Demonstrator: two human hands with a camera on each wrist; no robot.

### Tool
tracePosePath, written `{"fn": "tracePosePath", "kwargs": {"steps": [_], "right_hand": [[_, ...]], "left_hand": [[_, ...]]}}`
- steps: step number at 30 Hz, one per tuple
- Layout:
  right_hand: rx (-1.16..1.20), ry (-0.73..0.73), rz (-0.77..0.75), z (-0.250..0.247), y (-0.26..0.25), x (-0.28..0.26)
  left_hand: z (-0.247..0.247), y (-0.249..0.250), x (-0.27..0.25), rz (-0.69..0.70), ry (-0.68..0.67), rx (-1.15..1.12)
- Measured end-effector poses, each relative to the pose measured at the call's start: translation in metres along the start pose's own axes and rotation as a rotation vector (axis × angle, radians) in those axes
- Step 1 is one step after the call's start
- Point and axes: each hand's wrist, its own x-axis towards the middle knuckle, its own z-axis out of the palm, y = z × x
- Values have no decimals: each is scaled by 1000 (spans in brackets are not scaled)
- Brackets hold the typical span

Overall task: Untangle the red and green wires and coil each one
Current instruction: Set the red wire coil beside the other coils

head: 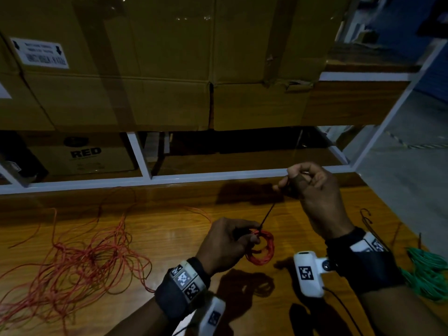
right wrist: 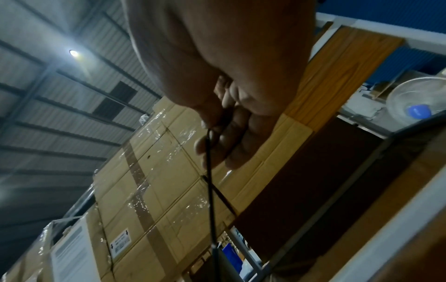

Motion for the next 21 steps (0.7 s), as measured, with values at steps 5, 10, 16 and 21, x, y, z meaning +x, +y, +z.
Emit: {"fn": "tracePosePath", "kwargs": {"steps": [5, 10, 16, 21], "right_hand": [[264, -284, 185, -18, 25, -24], [19, -450, 204, -25, 63, -60], [-83, -280, 202, -34, 81, -78], [-295, -158, 197, -61, 84, -86]], "left_hand": [[2, -12, -9, -78, 47, -204], [12, -14, -8, -121, 17, -218], [34, -6, -2, -126, -55, -171], [57, -5, 6, -97, -120, -25]]}}
